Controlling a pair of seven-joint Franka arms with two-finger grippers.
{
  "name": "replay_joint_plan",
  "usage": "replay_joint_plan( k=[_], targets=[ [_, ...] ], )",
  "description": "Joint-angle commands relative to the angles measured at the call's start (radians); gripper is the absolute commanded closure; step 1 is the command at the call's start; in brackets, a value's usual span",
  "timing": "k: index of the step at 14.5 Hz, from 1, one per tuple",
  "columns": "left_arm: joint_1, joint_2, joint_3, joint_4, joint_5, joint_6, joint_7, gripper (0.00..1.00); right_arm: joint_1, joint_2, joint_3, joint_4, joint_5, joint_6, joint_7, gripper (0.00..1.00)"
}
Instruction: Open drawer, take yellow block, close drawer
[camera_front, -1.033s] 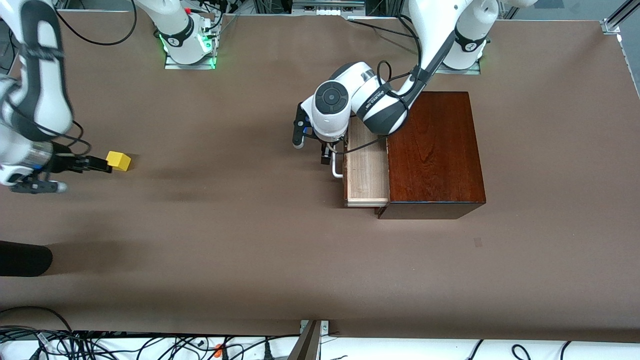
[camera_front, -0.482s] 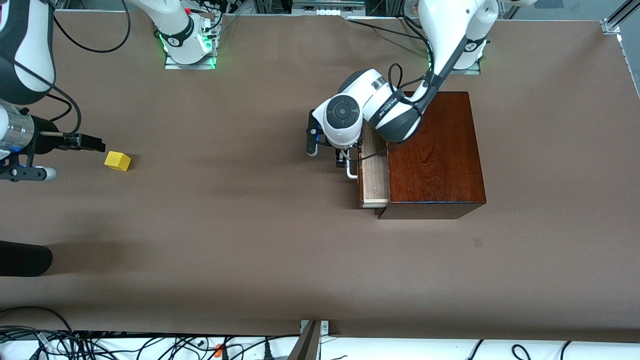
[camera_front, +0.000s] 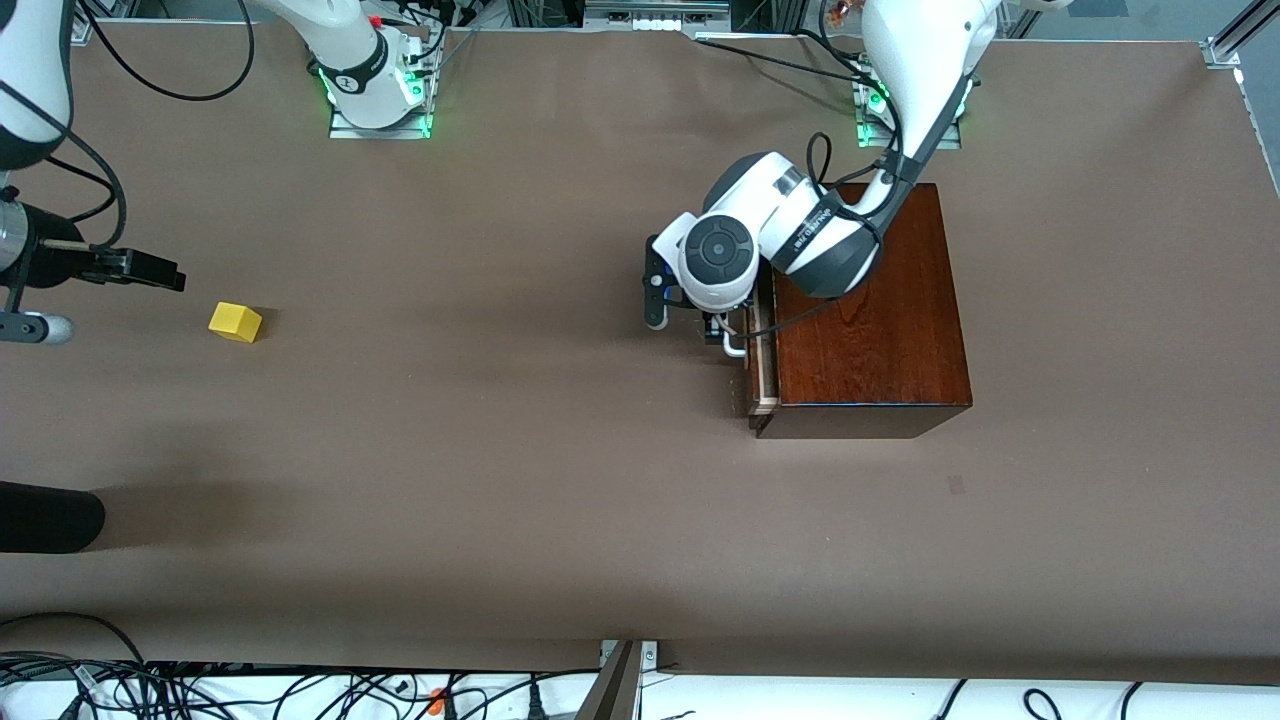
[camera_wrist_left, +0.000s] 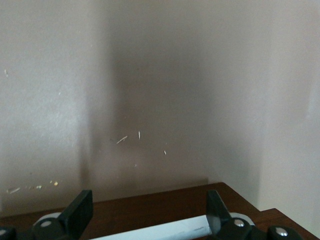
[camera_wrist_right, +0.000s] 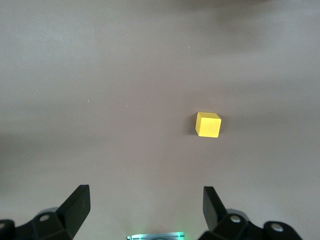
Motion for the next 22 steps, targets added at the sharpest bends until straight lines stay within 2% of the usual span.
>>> replay_joint_plan(
  k=[1,3,5,9,10,12,13,18,22],
  targets=[
    [0.012,-0.038,0.008,-0.029,0.023,-0.023,0.027,0.00,0.034,-0.046,0.007,-0.023,-0.029,0.002,0.045,0.00],
    [0.019,-0.038,0.011,-0.029,0.023,-0.035,0.027,0.00,0.040,-0.058,0.019,-0.040,-0.032,0.030,0.045,0.00],
    [0.024,-0.038,0.011,-0.029,0.023,-0.040,0.027,0.00,-0.038,-0.081,0.106,-0.042,-0.053,0.039,0.045,0.00],
    [0.027,-0.040,0.013,-0.029,0.023,-0.046,0.027,0.00,-0.383,-0.137,0.499,-0.063,-0.110,0.048,0.091,0.00],
    [0.027,-0.040,0.014,-0.029,0.023,-0.051,0.027,0.00,-0.456,-0.138,0.572,-0.062,-0.110,0.047,0.091,0.00],
    [0.033,-0.040,0.013,-0.029,0.023,-0.052,0.027,0.00,-0.537,-0.138,0.653,-0.055,-0.116,0.044,0.090,0.00],
    [0.035,-0.040,0.013,-0.029,0.023,-0.052,0.027,0.00,-0.560,-0.137,0.673,-0.054,-0.118,0.042,0.090,0.00],
    [0.035,-0.043,0.006,-0.018,0.023,-0.052,0.025,0.00,-0.558,-0.132,0.676,-0.049,-0.118,0.045,0.093,0.00],
    [0.021,-0.104,-0.003,-0.007,0.016,-0.063,-0.016,0.00,-0.560,-0.131,0.673,-0.048,-0.119,0.051,0.093,0.00]
  ],
)
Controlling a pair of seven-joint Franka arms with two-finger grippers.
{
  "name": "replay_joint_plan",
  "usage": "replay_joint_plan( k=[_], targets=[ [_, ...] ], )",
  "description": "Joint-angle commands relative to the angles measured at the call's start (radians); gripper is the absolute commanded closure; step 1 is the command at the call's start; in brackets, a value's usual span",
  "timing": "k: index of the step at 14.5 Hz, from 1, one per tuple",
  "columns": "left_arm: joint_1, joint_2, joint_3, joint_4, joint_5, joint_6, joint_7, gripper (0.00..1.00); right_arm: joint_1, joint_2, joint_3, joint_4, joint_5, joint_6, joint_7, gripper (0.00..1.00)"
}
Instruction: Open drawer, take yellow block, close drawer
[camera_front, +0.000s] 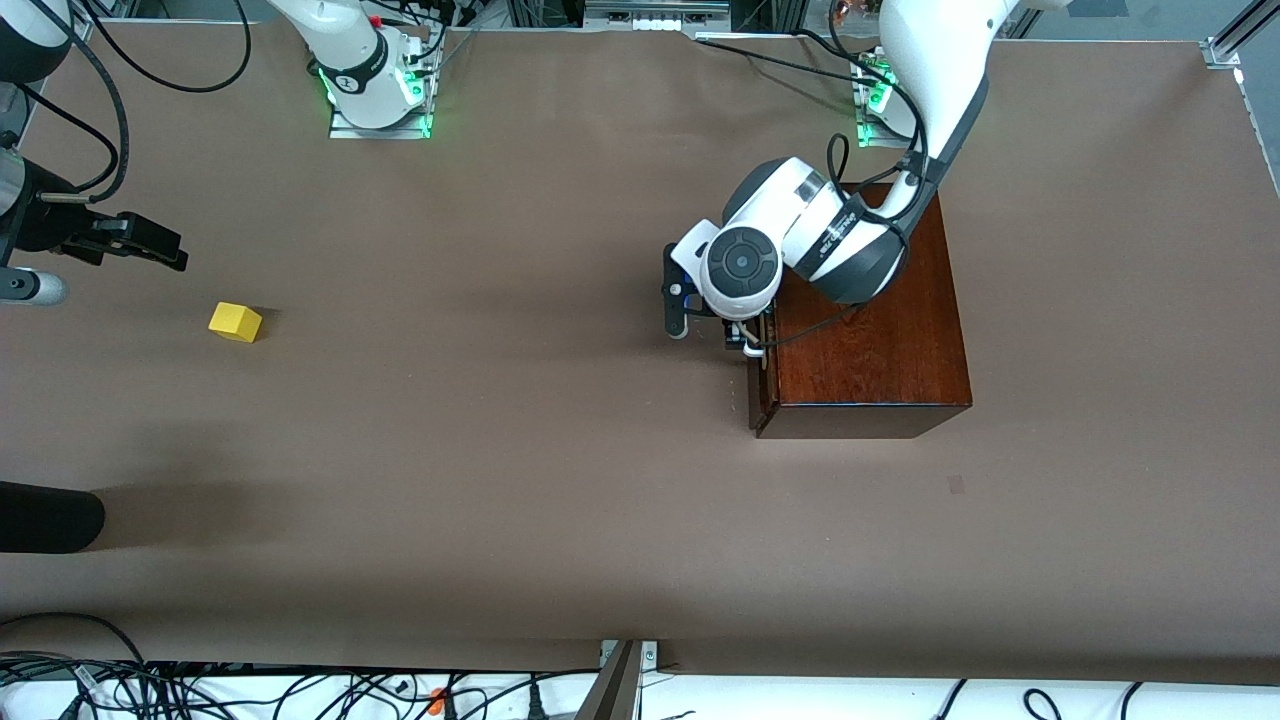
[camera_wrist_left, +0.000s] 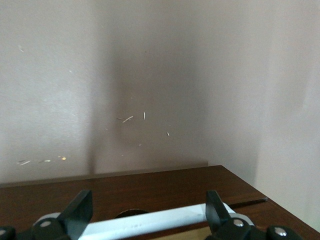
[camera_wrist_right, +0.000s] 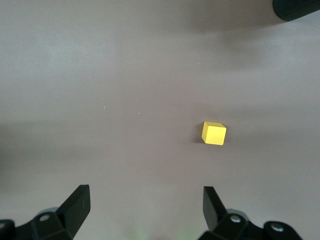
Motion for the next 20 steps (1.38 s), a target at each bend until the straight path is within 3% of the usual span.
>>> replay_joint_plan(
  k=[1,3,7,10,13,17,20],
  targets=[
    [0.002,-0.092,-0.008,-0.006,0.009,-0.029,-0.070,0.00,-0.018,-0.015,0.024,-0.010,-0.017,0.010,0.015,0.00],
    [0.004,-0.146,-0.007,0.023,0.004,-0.073,-0.208,0.00,-0.018,-0.011,0.024,-0.009,-0.015,0.002,0.008,0.00],
    [0.017,-0.172,0.018,0.190,0.015,-0.324,-0.504,0.00,-0.018,-0.009,0.024,-0.004,-0.006,0.015,0.018,0.00],
    [0.091,-0.204,0.030,0.223,0.018,-0.384,-0.633,0.00,-0.018,-0.009,0.022,-0.003,-0.003,0.015,0.018,0.00],
    [0.172,-0.235,0.035,0.224,0.019,-0.391,-0.739,0.00,-0.020,-0.009,0.022,-0.003,-0.003,0.015,0.018,0.00],
    [0.177,-0.303,0.184,0.198,0.007,-0.353,-0.747,0.00,-0.018,-0.009,0.022,-0.003,-0.003,0.015,0.018,0.00],
    [0.181,-0.428,0.255,0.012,0.006,-0.136,-0.803,0.00,-0.018,-0.009,0.021,-0.003,-0.003,0.016,0.018,0.00]
  ],
)
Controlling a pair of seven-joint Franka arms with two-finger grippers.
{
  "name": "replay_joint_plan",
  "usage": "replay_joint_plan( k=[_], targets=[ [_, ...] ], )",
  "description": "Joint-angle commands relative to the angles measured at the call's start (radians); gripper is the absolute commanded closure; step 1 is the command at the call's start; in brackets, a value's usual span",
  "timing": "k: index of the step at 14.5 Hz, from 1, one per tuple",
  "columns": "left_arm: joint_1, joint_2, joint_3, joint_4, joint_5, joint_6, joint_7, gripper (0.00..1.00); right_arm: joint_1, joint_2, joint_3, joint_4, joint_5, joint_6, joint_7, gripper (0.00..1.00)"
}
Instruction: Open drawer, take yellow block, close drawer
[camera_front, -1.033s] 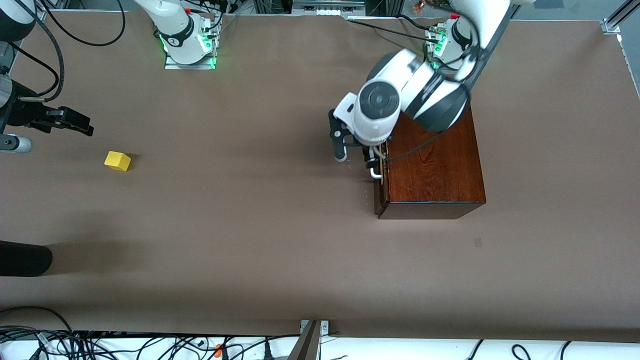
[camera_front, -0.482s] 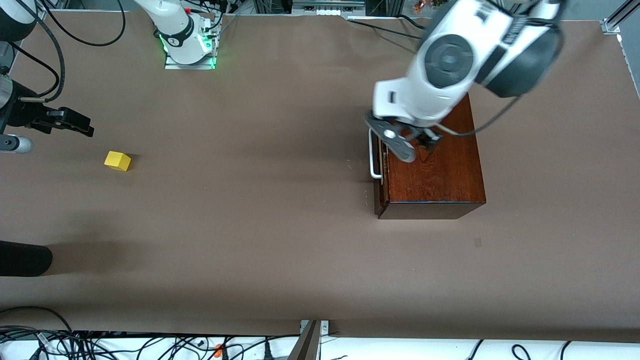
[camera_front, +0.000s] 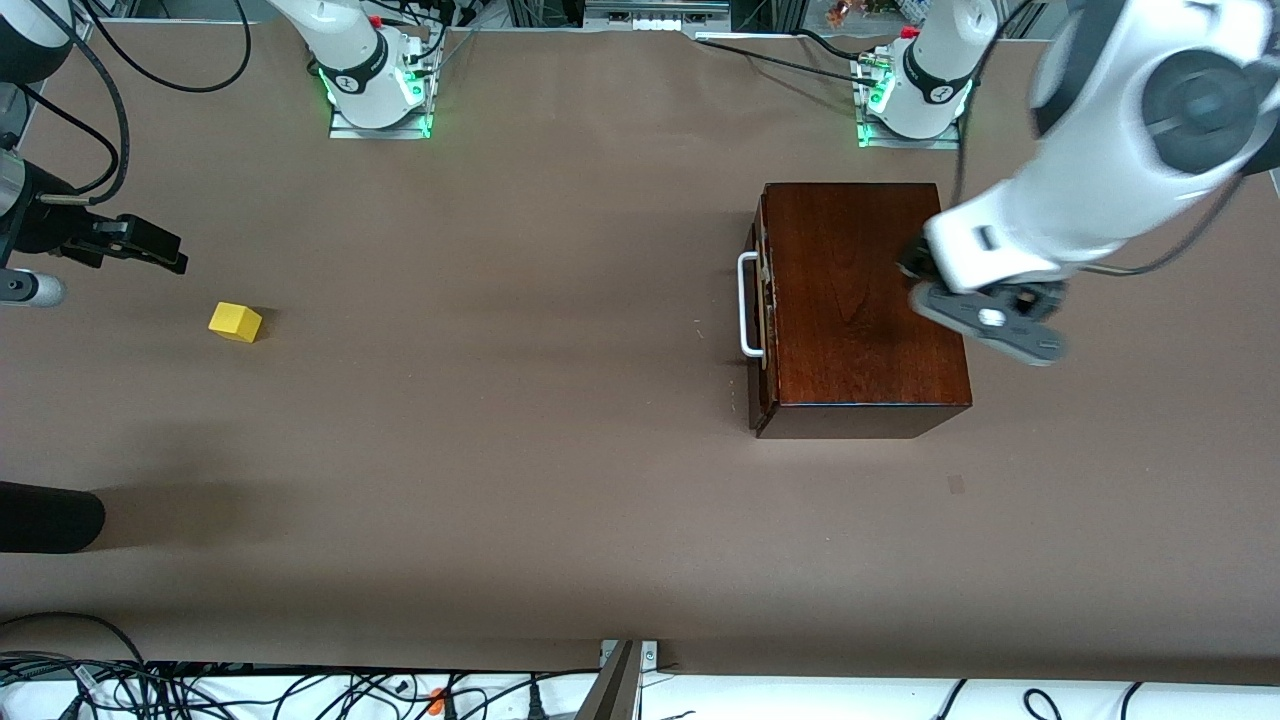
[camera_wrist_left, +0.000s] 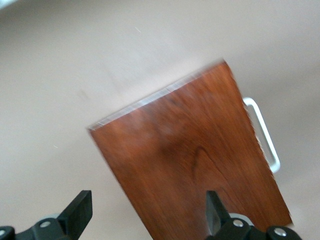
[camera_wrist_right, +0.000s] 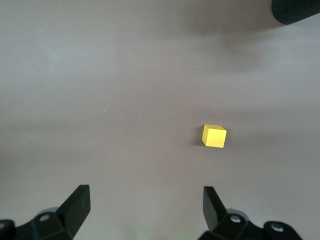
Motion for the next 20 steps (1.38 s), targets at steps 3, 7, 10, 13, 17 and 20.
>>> replay_joint_plan(
  k=[3,7,10,13,17,20],
  targets=[
    [0.055,-0.207,0.045,-0.289,0.005,0.190,-0.194,0.00,-0.017,-0.009,0.017,-0.003,-0.003,0.004,0.013,0.00],
    [0.132,-0.244,0.044,-0.348,0.002,0.214,-0.185,0.00,-0.019,-0.009,0.017,-0.003,-0.003,0.006,0.013,0.00],
    [0.135,-0.248,0.045,-0.351,0.004,0.211,-0.197,0.00,-0.019,-0.009,0.017,-0.003,-0.003,0.004,0.013,0.00],
    [0.149,-0.247,0.045,-0.351,0.004,0.211,-0.197,0.00,-0.019,-0.009,0.017,-0.003,-0.003,0.006,0.013,0.00],
    [0.189,-0.254,0.042,-0.354,-0.002,0.208,-0.191,0.00,-0.019,-0.009,0.017,-0.003,-0.003,0.006,0.013,0.00],
    [0.216,-0.253,0.033,-0.360,-0.013,0.206,-0.185,0.00,-0.019,-0.009,0.017,-0.003,-0.003,0.006,0.013,0.00]
  ],
)
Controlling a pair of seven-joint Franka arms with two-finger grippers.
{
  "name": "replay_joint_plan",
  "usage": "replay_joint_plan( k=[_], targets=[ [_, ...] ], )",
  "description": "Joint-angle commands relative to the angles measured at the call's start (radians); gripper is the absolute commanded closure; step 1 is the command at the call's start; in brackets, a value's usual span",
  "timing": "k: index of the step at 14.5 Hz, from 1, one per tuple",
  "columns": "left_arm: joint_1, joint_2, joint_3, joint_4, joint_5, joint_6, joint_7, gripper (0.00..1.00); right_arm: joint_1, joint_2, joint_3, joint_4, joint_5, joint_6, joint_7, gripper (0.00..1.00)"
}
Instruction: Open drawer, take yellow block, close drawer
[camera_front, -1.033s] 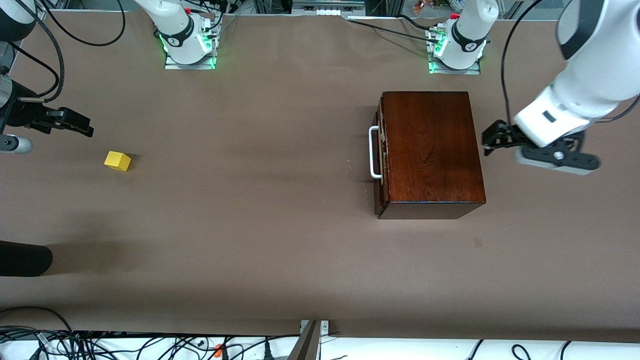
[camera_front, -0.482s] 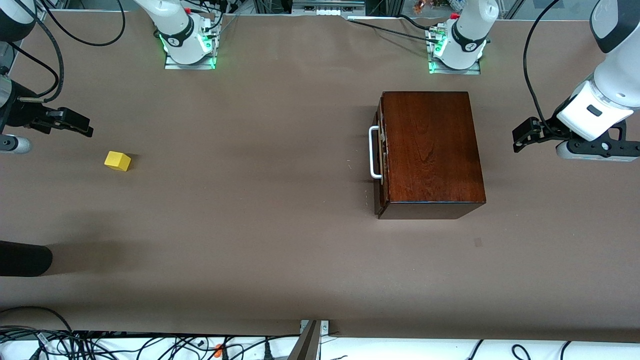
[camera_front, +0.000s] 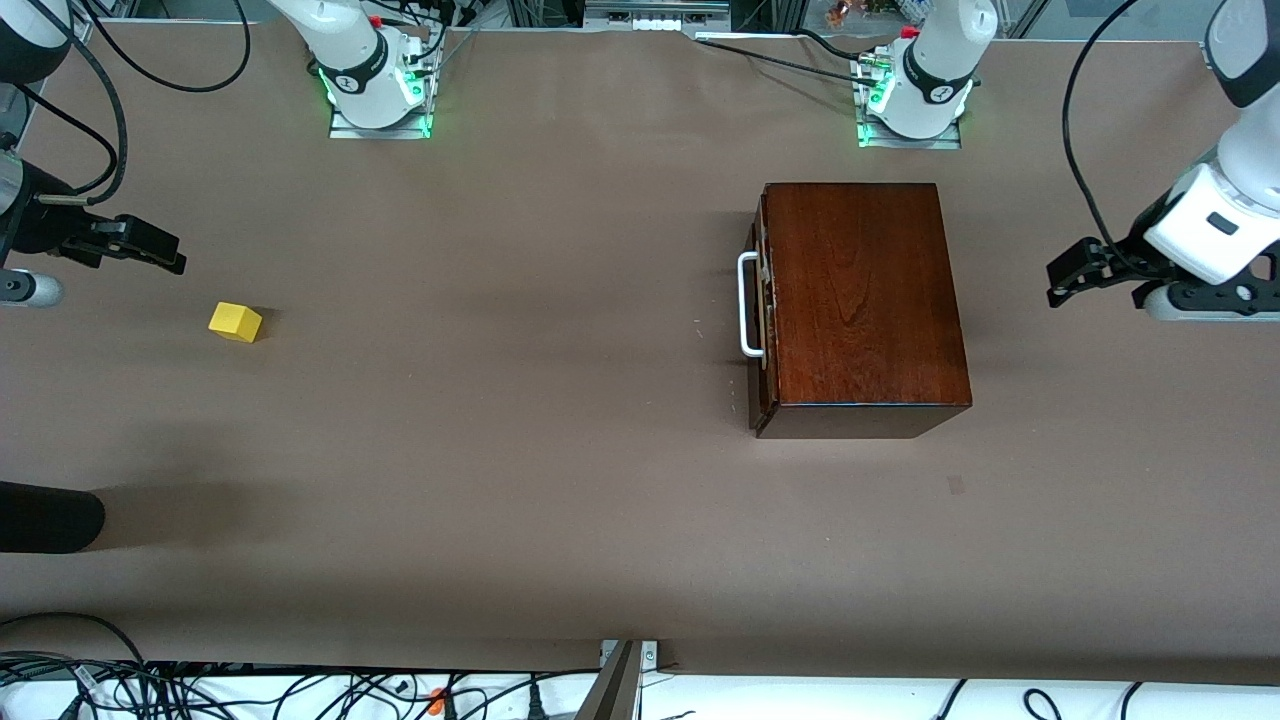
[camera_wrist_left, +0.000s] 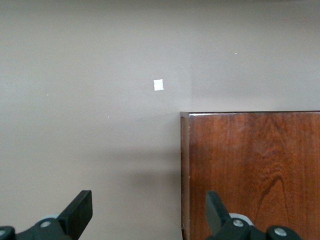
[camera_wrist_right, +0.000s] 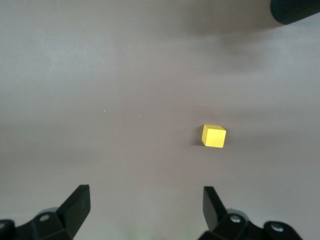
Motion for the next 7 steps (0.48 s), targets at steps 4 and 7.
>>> replay_joint_plan(
  k=[4,7],
  targets=[
    [0.034,-0.027,-0.020,-0.035,-0.014,0.012,0.008,0.00,-0.016,-0.009,0.015,-0.003,-0.003,0.005,0.012,0.00],
    [0.034,-0.027,-0.020,-0.035,-0.014,0.011,0.008,0.00,-0.016,-0.008,0.015,-0.003,-0.003,0.005,0.012,0.00]
  ],
)
